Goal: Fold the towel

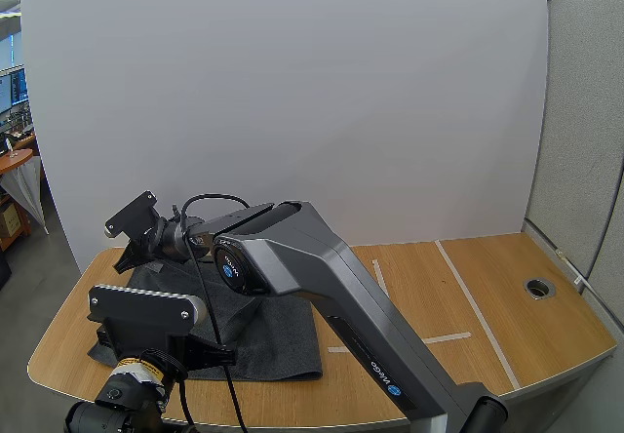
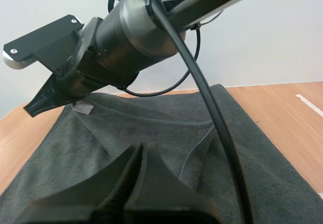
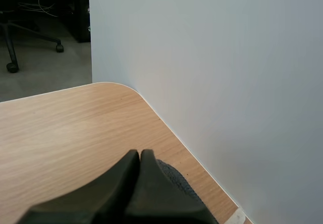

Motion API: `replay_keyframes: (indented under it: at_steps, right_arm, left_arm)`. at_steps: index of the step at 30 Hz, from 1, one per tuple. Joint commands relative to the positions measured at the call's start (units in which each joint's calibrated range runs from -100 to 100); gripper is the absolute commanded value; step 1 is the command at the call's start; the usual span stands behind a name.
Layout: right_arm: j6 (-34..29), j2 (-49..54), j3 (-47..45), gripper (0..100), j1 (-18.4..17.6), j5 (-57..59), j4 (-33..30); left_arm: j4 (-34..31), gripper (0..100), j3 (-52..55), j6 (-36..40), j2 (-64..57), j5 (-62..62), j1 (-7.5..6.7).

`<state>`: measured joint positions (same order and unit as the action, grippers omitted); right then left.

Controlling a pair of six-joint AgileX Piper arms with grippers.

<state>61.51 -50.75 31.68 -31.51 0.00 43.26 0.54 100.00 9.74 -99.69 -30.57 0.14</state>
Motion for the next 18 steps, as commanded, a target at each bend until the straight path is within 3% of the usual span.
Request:
replay_keyframes:
  at_steps: [1, 16, 18]
  right_arm:
    - [0.1, 0.5, 0.4, 0, 0.1, -1.4, 0.2]
    - [0.1, 0.5, 0.4, 0, 0.1, -1.3, 1.0]
    - [0.1, 0.5, 0.4, 15, 0.1, -1.3, 0.7]
  left_arm:
    - [0.9, 0, 0.0, 0.2, -0.3, 1.3, -0.03]
    - [0.9, 0, 0.0, 0.2, -0.3, 1.3, -0.03]
    - [0.9, 0, 0.0, 0.2, -0.3, 1.3, -0.03]
